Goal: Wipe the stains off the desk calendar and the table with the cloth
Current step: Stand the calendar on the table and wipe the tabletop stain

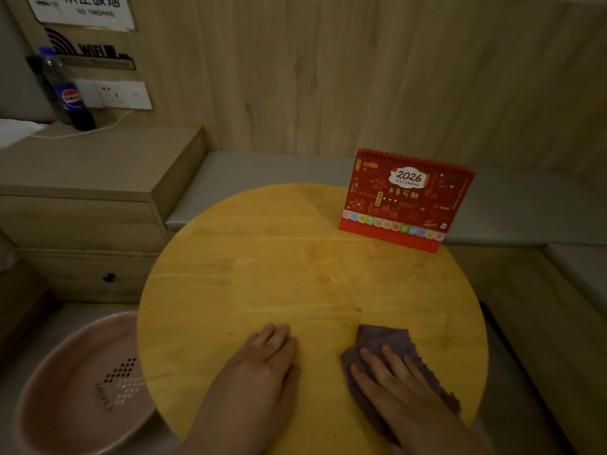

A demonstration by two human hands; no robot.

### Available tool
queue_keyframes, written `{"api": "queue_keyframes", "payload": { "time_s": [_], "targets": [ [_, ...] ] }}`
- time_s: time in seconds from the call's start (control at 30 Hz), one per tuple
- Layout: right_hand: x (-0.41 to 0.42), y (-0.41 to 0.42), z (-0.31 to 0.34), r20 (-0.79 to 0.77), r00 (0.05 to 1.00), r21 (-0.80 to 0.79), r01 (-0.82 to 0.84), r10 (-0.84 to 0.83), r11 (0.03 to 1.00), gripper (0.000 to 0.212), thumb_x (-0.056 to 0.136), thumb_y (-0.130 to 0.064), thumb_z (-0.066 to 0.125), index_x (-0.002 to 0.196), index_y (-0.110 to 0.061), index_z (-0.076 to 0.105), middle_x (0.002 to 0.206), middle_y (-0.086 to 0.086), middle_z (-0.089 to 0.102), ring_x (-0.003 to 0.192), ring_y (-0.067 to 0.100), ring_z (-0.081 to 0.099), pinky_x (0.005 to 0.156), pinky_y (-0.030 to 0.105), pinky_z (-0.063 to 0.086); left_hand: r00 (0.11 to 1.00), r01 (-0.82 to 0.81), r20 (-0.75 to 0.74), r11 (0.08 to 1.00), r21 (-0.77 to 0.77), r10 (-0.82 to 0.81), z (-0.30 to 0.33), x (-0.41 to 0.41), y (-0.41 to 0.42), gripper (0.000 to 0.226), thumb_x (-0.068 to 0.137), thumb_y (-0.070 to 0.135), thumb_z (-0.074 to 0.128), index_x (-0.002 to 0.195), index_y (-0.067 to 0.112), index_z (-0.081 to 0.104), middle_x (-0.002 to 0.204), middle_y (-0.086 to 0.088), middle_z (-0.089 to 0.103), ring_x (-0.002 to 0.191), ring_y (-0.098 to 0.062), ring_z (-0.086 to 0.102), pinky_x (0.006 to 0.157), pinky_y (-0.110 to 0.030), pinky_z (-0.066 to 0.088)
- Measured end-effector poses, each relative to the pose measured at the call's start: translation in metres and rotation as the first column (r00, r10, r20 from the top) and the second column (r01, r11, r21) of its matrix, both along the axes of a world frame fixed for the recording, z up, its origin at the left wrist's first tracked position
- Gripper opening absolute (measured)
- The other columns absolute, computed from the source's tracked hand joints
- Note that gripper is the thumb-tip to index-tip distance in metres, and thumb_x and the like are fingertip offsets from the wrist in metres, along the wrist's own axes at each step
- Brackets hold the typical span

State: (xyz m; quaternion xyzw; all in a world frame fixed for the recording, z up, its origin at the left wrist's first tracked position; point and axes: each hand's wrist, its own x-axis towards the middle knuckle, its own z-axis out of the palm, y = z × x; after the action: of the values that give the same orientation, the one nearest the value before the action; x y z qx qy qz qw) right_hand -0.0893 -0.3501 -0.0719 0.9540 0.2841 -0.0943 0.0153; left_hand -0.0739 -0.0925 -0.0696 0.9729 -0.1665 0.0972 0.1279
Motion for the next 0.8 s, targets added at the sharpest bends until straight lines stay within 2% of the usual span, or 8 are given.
{"api": "queue_keyframes", "payload": {
  "time_s": [0.07, 0.17, 0.33, 0.43, 0.53, 0.6, 0.73, 0.8],
  "targets": [
    [0.009, 0.000, 0.012, -0.063, 0.997, -0.012, 0.046, -0.047, 0.999, 0.050, 0.107, -0.037, 0.026, 0.155, -0.023, 0.027, 0.161, -0.011, 0.033, 0.147, 0.017, 0.037, 0.118, 0.025, 0.017, 1.000, 0.000, -0.019, 1.000, -0.004, 0.000, 0.001, -0.001, -0.001, 0.040, 0.076, 0.020, 0.083, 0.113, 0.005, 0.080, 0.122, -0.015, 0.075, 0.112, -0.035, 0.072, 0.084, -0.057, 0.060],
    [0.035, 0.007, 0.014, -0.268, 0.962, 0.109, 0.074, -0.042, 0.991, 0.076, 0.104, -0.038, 0.043, 0.161, -0.031, -0.006, 0.163, -0.018, -0.022, 0.151, 0.010, -0.022, 0.116, 0.020, -0.017, 0.997, 0.007, -0.071, 1.000, 0.002, -0.007, 0.004, -0.001, -0.001, 0.046, 0.069, 0.018, 0.092, 0.111, 0.005, 0.080, 0.121, -0.016, 0.075, 0.110, -0.035, 0.073, 0.084, -0.056, 0.060],
    [0.091, 0.037, 0.016, -0.151, 0.985, 0.218, 0.112, -0.080, 0.970, 0.077, 0.103, -0.014, 0.046, 0.162, -0.031, 0.000, 0.170, -0.012, -0.005, 0.154, 0.012, -0.016, 0.122, 0.030, -0.013, 0.995, 0.056, -0.084, 0.998, 0.004, -0.055, 0.005, 0.000, 0.004, 0.044, 0.086, 0.030, 0.068, 0.123, 0.007, 0.076, 0.133, -0.016, 0.069, 0.122, -0.033, 0.066, 0.098, -0.052, 0.055],
    [0.146, 0.063, 0.017, -0.131, 0.986, 0.196, 0.124, -0.099, 0.973, 0.071, 0.104, -0.015, 0.045, 0.163, -0.025, 0.007, 0.172, -0.003, 0.001, 0.157, 0.022, -0.006, 0.125, 0.039, -0.004, 0.987, 0.052, -0.151, 0.998, -0.019, -0.055, 0.004, 0.003, 0.002, 0.056, 0.106, 0.041, 0.039, 0.157, 0.018, 0.041, 0.167, -0.005, 0.028, 0.155, -0.022, 0.024, 0.126, -0.034, 0.013],
    [0.197, 0.086, 0.017, -0.133, 0.986, 0.204, 0.128, -0.101, 0.971, 0.063, 0.106, -0.018, 0.042, 0.163, -0.022, 0.013, 0.172, 0.000, 0.006, 0.157, 0.024, -0.001, 0.126, 0.044, 0.001, 0.976, 0.077, -0.203, 0.997, -0.004, -0.076, 0.002, 0.004, 0.003, 0.059, 0.109, 0.048, 0.027, 0.163, 0.026, 0.022, 0.173, 0.002, 0.008, 0.158, -0.014, 0.004, 0.123, -0.026, -0.006],
    [0.218, 0.095, 0.018, -0.123, 0.987, 0.207, 0.128, -0.104, 0.970, 0.060, 0.108, -0.019, 0.039, 0.163, -0.023, 0.015, 0.172, 0.001, 0.007, 0.157, 0.025, 0.001, 0.125, 0.045, 0.001, 0.981, 0.068, -0.177, 0.997, -0.039, -0.074, -0.001, 0.003, 0.005, 0.057, 0.108, 0.046, 0.032, 0.161, 0.023, 0.030, 0.171, 0.000, 0.017, 0.157, -0.018, 0.012, 0.125, -0.028, 0.000],
    [0.219, 0.097, 0.016, -0.123, 0.985, 0.226, 0.144, -0.119, 0.963, 0.058, 0.108, -0.019, 0.037, 0.162, -0.026, 0.018, 0.172, 0.001, 0.008, 0.158, 0.025, 0.000, 0.126, 0.046, 0.000, 0.980, 0.092, -0.173, 0.995, -0.027, -0.095, 0.003, 0.002, 0.007, 0.045, 0.091, 0.032, 0.072, 0.130, 0.008, 0.071, 0.141, -0.014, 0.063, 0.130, -0.032, 0.061, 0.109, -0.047, 0.047],
    [0.204, 0.093, 0.017, -0.139, 0.983, 0.237, 0.153, -0.123, 0.959, 0.059, 0.107, -0.019, 0.038, 0.162, -0.028, 0.018, 0.172, -0.001, 0.007, 0.158, 0.026, -0.002, 0.126, 0.046, 0.000, 0.980, 0.087, -0.176, 0.996, -0.014, -0.088, 0.006, 0.003, 0.005, 0.050, 0.095, 0.036, 0.063, 0.139, 0.010, 0.064, 0.150, -0.012, 0.055, 0.139, -0.029, 0.053, 0.117, -0.043, 0.037]
  ]
}}
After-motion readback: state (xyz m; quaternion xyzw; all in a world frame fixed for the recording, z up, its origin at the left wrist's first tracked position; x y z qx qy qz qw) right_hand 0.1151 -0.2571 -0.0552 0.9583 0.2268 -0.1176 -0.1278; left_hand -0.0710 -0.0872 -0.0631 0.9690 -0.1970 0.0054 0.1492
